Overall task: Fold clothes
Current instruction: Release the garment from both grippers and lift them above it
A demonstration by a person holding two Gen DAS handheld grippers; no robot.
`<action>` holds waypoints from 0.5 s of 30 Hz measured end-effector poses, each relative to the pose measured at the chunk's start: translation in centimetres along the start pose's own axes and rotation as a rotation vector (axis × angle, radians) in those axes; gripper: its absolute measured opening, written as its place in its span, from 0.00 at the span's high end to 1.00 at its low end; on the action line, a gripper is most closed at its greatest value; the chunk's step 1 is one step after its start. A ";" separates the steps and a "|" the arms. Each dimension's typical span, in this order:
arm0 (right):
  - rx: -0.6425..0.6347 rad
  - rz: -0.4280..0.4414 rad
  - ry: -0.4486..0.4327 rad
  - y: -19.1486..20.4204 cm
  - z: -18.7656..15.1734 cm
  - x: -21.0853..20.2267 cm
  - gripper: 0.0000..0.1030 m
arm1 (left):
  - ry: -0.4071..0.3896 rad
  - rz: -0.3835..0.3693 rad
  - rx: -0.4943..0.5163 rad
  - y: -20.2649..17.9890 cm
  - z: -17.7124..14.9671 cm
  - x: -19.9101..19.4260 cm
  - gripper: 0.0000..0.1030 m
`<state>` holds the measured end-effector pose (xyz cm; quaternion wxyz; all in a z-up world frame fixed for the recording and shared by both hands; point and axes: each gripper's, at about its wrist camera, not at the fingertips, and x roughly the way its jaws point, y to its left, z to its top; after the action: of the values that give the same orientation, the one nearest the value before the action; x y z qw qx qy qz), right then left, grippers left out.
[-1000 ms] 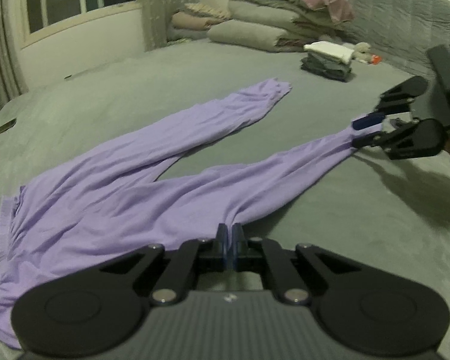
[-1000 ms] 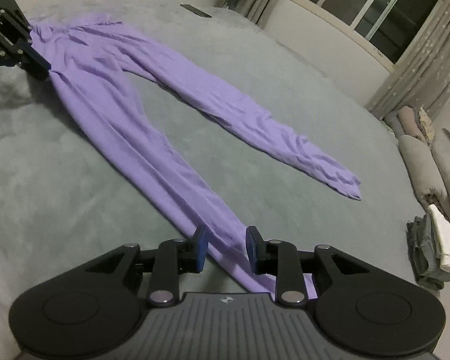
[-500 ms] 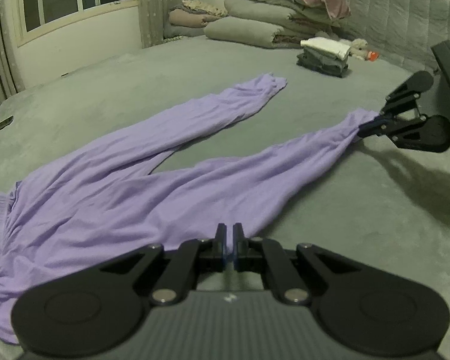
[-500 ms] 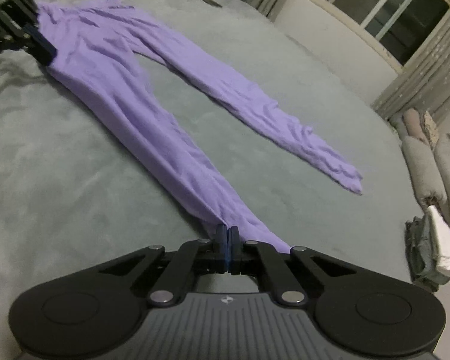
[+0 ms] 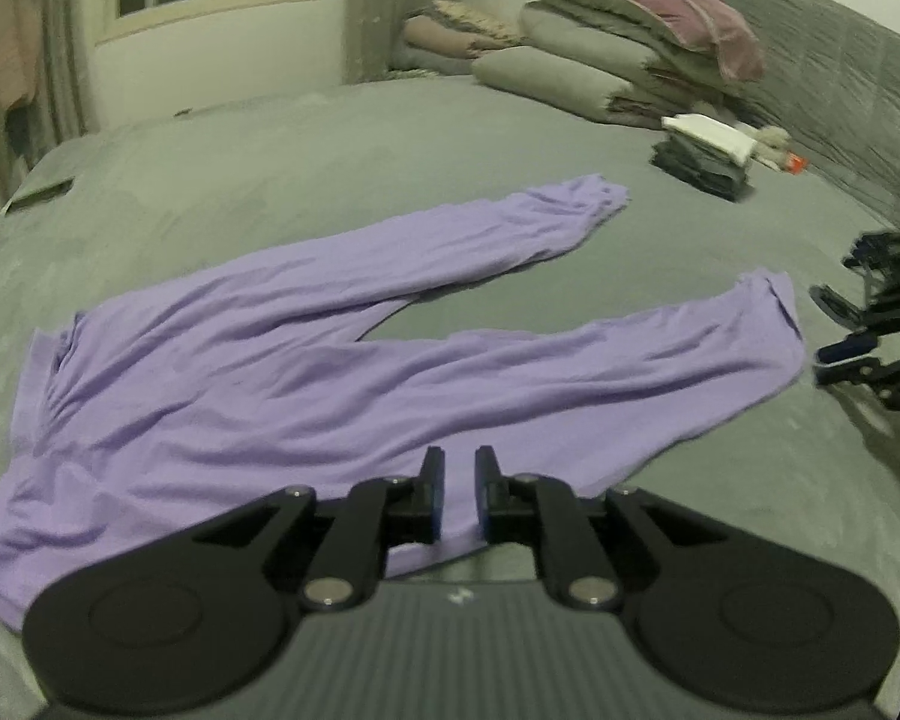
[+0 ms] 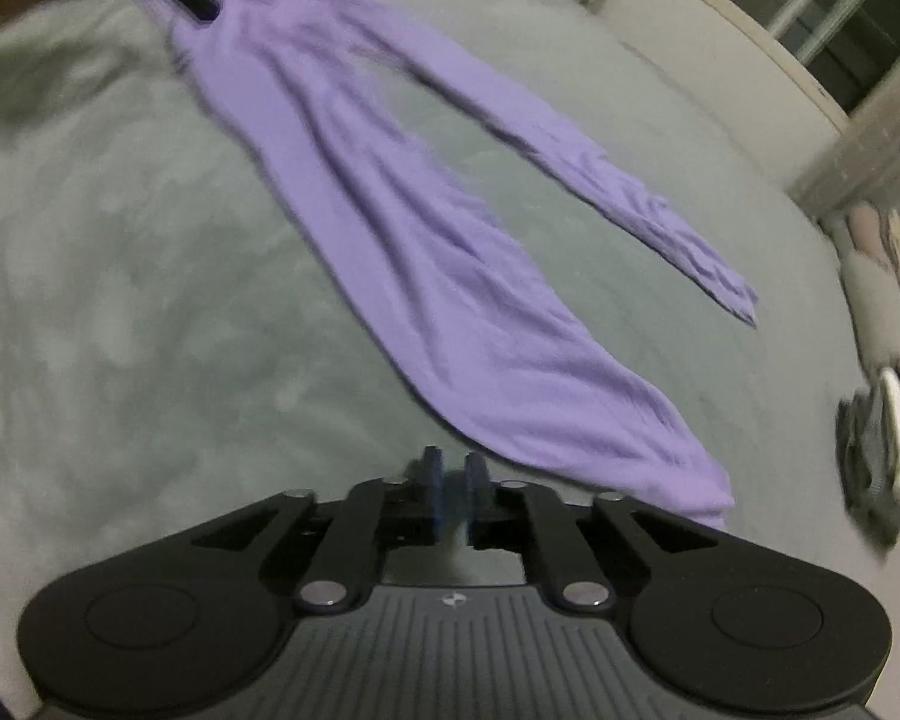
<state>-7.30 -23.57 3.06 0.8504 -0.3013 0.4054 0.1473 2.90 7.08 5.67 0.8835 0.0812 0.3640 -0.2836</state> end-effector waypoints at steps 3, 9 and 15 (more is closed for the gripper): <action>0.167 -0.038 -0.058 -3.3 -0.8 -0.9 0.78 | 0.005 0.062 -0.111 2.0 0.2 0.2 0.81; 0.674 -0.255 -0.002 -11.5 -2.7 1.3 0.61 | 0.033 0.222 -0.326 6.3 -0.2 1.1 0.78; 0.962 -0.153 -0.041 -14.6 -3.7 3.6 0.61 | 0.027 0.257 -0.398 7.9 -0.4 1.4 0.73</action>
<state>-0.11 -37.20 4.19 0.9094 0.0997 0.3875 -0.1139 7.94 13.15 3.91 0.9060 -0.0451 0.4110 -0.0905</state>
